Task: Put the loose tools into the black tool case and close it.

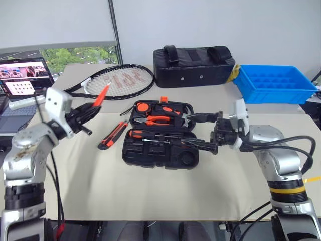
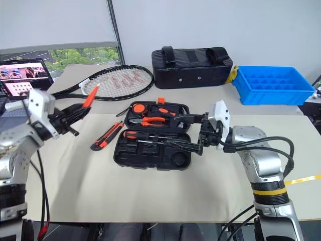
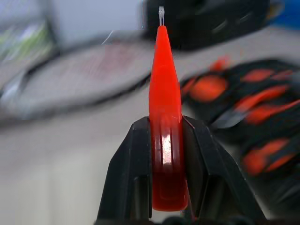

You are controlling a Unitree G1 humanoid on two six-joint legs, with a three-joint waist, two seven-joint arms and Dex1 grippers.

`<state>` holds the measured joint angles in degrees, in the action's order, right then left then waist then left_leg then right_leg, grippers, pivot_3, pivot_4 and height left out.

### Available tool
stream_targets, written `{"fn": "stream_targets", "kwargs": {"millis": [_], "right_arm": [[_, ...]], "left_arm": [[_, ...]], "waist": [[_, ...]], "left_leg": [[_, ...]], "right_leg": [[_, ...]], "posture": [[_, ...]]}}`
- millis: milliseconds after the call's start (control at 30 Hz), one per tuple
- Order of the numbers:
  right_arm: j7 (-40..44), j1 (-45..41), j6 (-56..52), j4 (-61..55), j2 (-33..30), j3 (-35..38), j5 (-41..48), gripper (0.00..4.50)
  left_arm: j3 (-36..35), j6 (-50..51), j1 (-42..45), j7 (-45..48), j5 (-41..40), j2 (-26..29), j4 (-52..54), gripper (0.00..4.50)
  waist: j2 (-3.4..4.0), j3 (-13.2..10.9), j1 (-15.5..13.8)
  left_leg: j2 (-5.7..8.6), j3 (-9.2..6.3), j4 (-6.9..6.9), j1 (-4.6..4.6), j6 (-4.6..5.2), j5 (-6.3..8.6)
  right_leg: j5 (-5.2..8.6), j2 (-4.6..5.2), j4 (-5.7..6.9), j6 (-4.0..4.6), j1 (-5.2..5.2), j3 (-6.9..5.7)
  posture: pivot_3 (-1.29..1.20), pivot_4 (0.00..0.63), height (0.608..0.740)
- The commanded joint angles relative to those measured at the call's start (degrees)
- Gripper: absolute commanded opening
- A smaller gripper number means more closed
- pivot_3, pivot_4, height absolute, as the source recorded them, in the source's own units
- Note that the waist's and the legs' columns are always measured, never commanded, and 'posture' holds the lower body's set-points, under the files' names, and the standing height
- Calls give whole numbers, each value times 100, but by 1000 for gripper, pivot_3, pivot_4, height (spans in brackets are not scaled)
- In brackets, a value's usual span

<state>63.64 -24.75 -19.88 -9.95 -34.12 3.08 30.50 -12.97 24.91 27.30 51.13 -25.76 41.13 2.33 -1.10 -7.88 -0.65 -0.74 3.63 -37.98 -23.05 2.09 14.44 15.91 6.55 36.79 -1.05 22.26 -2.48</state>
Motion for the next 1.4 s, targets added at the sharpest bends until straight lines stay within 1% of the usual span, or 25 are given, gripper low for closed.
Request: {"fn": "stream_targets", "kwargs": {"millis": [33,100,200,300,400,533,667,767,900,1133,1267,1400], "right_arm": [[-98,311,224,-436,-180,384,65,4500],[-153,528,249,-543,-288,441,8,4500],[-328,710,319,-709,-291,505,4,4500],[-497,866,272,-930,-287,544,71,4500],[-577,1020,325,-1037,-288,582,63,4500],[-675,1147,362,-1129,-279,635,63,4500],[-698,1184,387,-1144,-310,652,82,4500],[-694,1158,413,-1088,-309,645,76,4500],[-704,1087,427,-1035,-310,621,72,4500],[-665,1055,467,-967,-304,577,47,4500],[-623,992,471,-927,-289,525,67,4500],[-563,970,480,-879,-309,513,58,4500]], "left_arm": [[780,-501,305,1203,132,260,-10,461],[1294,-1079,423,1701,562,379,-205,461],[1863,-1635,627,2149,1053,447,-738,461],[2320,-2143,901,2423,1487,338,-1265,461],[2703,-2515,1365,2405,1966,92,-1834,461],[3055,-2642,1776,2737,2178,-230,-2230,461],[3424,-2838,1954,2835,2795,-105,-2519,461],[3437,-2656,2043,2755,2845,-279,-2573,461],[3427,-2664,1988,2626,3043,-303,-2606,461],[3330,-2385,1918,2705,3045,-125,-2387,461],[3361,-2237,1778,2860,3037,68,-2200,461],[3376,-2152,1741,2812,3030,60,-2152,461]], "waist": [[0,0,13],[0,0,25],[0,0,62],[0,-1,55],[-2,-2,2],[-2,-2,-17],[-2,-2,26],[-2,-2,37],[-2,-2,11],[-2,-2,15],[-2,-2,21],[-1,-2,25]], "left_leg": [[-1,7,0,-1,0,-1],[-1,13,0,-2,1,-1],[-5,25,0,2,8,2],[-8,25,-1,4,10,2],[-6,22,-8,3,10,2],[-6,20,-33,-3,17,6],[-7,19,-36,-5,19,7],[-12,19,-37,-3,19,6],[-12,16,-41,-4,19,6],[-13,15,-44,-5,20,7],[-14,16,-44,-3,20,7],[-14,15,-45,-2,20,7]], "right_leg": [[-1,-13,9,-1,0,-2],[0,-31,19,-1,0,2],[1,-46,13,-3,1,10],[2,-54,-1,-4,1,14],[3,-55,-3,-5,2,13],[2,-55,2,-9,-1,13],[2,-59,3,-10,0,14],[2,-73,4,-9,2,22],[2,-72,4,-9,0,21],[2,-72,9,-9,1,21],[2,-72,12,-9,0,22],[2,-73,25,-9,0,24]], "posture": [[0,150,729],[0,150,729],[0,150,729],[0,150,729],[0,150,729],[0,150,729],[0,150,729],[0,150,729],[0,150,729],[0,150,729],[0,150,729],[0,150,729]]}}
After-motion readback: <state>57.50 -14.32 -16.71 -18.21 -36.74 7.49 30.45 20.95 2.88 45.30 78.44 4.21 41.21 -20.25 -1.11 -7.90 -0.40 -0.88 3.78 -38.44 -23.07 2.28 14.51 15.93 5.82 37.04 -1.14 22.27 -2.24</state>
